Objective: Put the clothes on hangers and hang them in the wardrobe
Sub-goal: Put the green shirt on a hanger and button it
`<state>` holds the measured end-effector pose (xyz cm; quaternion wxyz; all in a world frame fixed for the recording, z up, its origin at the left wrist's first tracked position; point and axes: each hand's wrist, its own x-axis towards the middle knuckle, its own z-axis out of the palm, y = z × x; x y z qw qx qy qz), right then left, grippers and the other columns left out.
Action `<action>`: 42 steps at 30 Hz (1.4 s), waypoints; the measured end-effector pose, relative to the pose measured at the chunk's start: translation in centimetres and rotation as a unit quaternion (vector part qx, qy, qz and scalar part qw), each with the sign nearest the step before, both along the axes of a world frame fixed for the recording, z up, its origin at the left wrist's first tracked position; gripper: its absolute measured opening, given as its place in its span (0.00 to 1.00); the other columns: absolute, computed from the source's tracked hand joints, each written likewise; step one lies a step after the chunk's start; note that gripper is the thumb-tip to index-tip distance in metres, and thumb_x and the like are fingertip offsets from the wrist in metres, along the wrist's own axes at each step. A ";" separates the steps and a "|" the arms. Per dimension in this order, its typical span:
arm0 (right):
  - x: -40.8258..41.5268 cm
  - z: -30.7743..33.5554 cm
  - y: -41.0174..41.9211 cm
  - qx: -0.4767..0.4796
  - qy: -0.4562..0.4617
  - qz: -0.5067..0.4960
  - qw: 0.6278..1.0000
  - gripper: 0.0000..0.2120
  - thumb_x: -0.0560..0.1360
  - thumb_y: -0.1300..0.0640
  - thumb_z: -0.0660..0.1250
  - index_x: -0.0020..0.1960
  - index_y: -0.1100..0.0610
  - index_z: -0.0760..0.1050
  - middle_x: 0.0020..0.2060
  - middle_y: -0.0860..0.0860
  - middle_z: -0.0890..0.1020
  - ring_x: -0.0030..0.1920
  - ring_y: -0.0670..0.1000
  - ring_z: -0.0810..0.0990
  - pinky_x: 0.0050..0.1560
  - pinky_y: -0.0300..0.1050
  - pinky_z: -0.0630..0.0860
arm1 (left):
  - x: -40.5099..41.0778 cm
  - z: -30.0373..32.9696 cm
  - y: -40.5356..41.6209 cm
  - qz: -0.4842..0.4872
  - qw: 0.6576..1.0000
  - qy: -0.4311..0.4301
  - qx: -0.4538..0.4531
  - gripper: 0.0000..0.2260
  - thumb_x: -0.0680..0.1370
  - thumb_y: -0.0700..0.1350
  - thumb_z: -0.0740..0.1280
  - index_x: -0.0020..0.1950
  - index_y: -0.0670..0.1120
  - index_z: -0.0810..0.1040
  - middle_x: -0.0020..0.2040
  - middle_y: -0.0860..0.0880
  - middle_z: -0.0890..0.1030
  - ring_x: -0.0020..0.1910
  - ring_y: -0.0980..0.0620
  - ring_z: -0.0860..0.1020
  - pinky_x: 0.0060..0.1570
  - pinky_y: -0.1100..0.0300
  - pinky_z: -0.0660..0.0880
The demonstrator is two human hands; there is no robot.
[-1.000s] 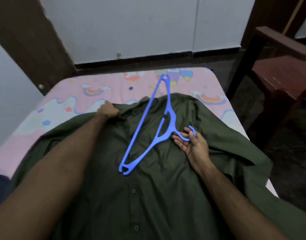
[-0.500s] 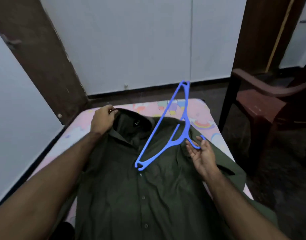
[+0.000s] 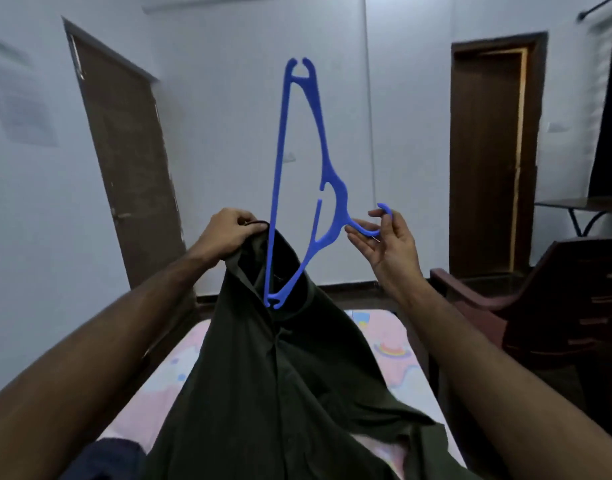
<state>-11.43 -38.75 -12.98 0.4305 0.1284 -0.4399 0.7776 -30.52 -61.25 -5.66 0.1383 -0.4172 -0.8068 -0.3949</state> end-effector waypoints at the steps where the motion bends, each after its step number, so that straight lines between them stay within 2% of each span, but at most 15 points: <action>1: 0.9 1.2 -0.6 0.025 0.004 -0.006 1.000 0.13 0.86 0.53 0.55 0.59 0.61 0.71 0.51 0.67 0.84 0.54 0.65 0.85 0.55 0.52 0.83 | 1.0 1.5 -0.9 -0.022 1.000 -0.017 0.004 0.07 0.77 0.51 0.73 0.45 0.49 0.86 0.43 0.50 0.86 0.45 0.52 0.83 0.46 0.59 0.76; 3: 3.0 3.7 -1.8 0.082 0.013 -0.029 0.996 0.13 0.86 0.54 0.55 0.59 0.62 0.71 0.49 0.66 0.84 0.53 0.65 0.85 0.53 0.51 0.84 | 3.2 3.9 -2.4 -0.060 0.997 -0.048 0.015 0.05 0.77 0.47 0.73 0.45 0.47 0.86 0.43 0.48 0.87 0.44 0.51 0.83 0.46 0.60 0.78; 7: 6.7 8.7 -4.6 0.205 0.039 -0.084 0.974 0.11 0.86 0.57 0.56 0.58 0.62 0.74 0.47 0.65 0.83 0.51 0.65 0.86 0.52 0.53 0.84 | 6.5 6.8 -4.2 -0.095 0.991 -0.083 0.036 0.07 0.77 0.42 0.73 0.39 0.42 0.83 0.33 0.50 0.83 0.32 0.57 0.79 0.32 0.67 0.73; 9: 7.9 10.7 -6.2 0.278 0.049 -0.113 0.953 0.09 0.86 0.60 0.56 0.56 0.61 0.75 0.46 0.63 0.82 0.49 0.63 0.86 0.50 0.56 0.84 | 7.1 7.9 -4.4 -0.106 0.990 -0.090 0.033 0.07 0.75 0.44 0.74 0.37 0.45 0.85 0.35 0.49 0.82 0.35 0.54 0.79 0.35 0.64 0.73; 12: 9.2 12.9 -8.0 0.394 0.027 -0.163 0.904 0.11 0.86 0.64 0.55 0.55 0.59 0.76 0.43 0.66 0.82 0.44 0.62 0.86 0.47 0.59 0.84 | 8.4 9.4 -4.7 -0.129 0.989 -0.067 0.020 0.07 0.71 0.44 0.76 0.34 0.54 0.86 0.32 0.59 0.83 0.34 0.64 0.78 0.38 0.72 0.73; 16: 10.6 13.8 -7.6 0.476 -0.055 -0.264 0.837 0.10 0.86 0.61 0.57 0.54 0.56 0.78 0.36 0.59 0.83 0.34 0.60 0.85 0.40 0.55 0.83 | 9.5 10.2 -6.2 -0.153 0.982 -0.084 0.073 0.06 0.75 0.42 0.73 0.38 0.44 0.84 0.32 0.51 0.81 0.30 0.58 0.77 0.33 0.69 0.72; 20: 11.7 13.1 -5.8 0.490 -0.134 -0.340 0.791 0.09 0.85 0.60 0.58 0.52 0.56 0.78 0.32 0.53 0.82 0.28 0.55 0.82 0.35 0.56 0.81 | 9.2 10.1 -8.4 -0.157 0.980 -0.094 0.080 0.06 0.71 0.44 0.75 0.44 0.43 0.86 0.41 0.46 0.85 0.39 0.53 0.81 0.41 0.67 0.77; 22: 12.4 13.2 -4.9 0.509 -0.158 -0.376 0.758 0.09 0.85 0.60 0.59 0.52 0.54 0.78 0.30 0.48 0.81 0.27 0.51 0.80 0.35 0.53 0.81 | 8.6 9.7 -9.0 -0.128 0.990 -0.022 0.059 0.04 0.75 0.43 0.74 0.47 0.44 0.86 0.43 0.48 0.86 0.42 0.54 0.83 0.44 0.66 0.77; 23: 12.7 13.5 -4.6 0.520 -0.167 -0.392 0.741 0.09 0.85 0.59 0.59 0.53 0.53 0.78 0.30 0.48 0.81 0.28 0.51 0.81 0.35 0.53 0.82 | 8.5 9.3 -9.3 -0.090 0.994 0.059 0.020 0.03 0.76 0.45 0.74 0.47 0.47 0.86 0.42 0.50 0.86 0.42 0.55 0.83 0.44 0.66 0.76; 26: 13.0 14.8 -4.0 0.566 -0.189 -0.436 0.674 0.07 0.85 0.57 0.59 0.56 0.52 0.76 0.36 0.43 0.82 0.30 0.49 0.82 0.36 0.53 0.83 | 8.0 7.9 -9.3 0.011 0.964 0.256 -0.072 0.05 0.78 0.49 0.72 0.45 0.50 0.86 0.37 0.55 0.84 0.36 0.59 0.81 0.40 0.60 0.77; 28: 12.9 15.4 -4.0 0.591 -0.197 -0.464 0.631 0.07 0.85 0.56 0.58 0.57 0.51 0.75 0.43 0.42 0.83 0.31 0.48 0.82 0.36 0.54 0.83 | 7.9 7.0 -9.3 0.033 0.941 0.320 -0.109 0.07 0.79 0.48 0.70 0.47 0.48 0.86 0.38 0.53 0.83 0.35 0.55 0.80 0.39 0.52 0.79; 31: 12.6 15.6 -3.6 0.606 -0.198 -0.504 0.583 0.07 0.85 0.56 0.57 0.57 0.50 0.73 0.46 0.40 0.81 0.31 0.48 0.82 0.39 0.56 0.82 | 7.8 5.9 -9.8 0.061 0.916 0.363 -0.157 0.03 0.75 0.44 0.72 0.48 0.48 0.82 0.42 0.53 0.81 0.39 0.52 0.79 0.38 0.53 0.79; 33: 12.4 15.2 -3.0 0.605 -0.198 -0.527 0.563 0.06 0.85 0.55 0.57 0.57 0.48 0.71 0.45 0.41 0.82 0.32 0.49 0.82 0.38 0.56 0.82 | 7.2 5.3 -10.3 0.059 0.921 0.350 -0.161 0.06 0.73 0.41 0.73 0.48 0.48 0.80 0.42 0.53 0.80 0.39 0.51 0.79 0.37 0.54 0.78; 37: 12.0 13.9 -2.3 0.608 -0.201 -0.570 0.515 0.05 0.85 0.56 0.57 0.58 0.47 0.68 0.47 0.48 0.85 0.34 0.55 0.81 0.37 0.56 0.81 | 6.6 3.5 -10.6 0.021 0.954 0.283 -0.100 0.09 0.76 0.36 0.65 0.51 0.48 0.74 0.36 0.52 0.79 0.32 0.52 0.77 0.35 0.45 0.79; 42: 11.6 12.3 -2.6 0.645 -0.244 -0.576 0.439 0.13 0.81 0.62 0.59 0.61 0.49 0.66 0.50 0.50 0.86 0.37 0.57 0.81 0.38 0.54 0.81 | 7.6 3.1 -11.3 -0.065 0.987 0.137 -0.052 0.06 0.82 0.40 0.63 0.54 0.50 0.70 0.40 0.46 0.82 0.33 0.43 0.81 0.31 0.47 0.79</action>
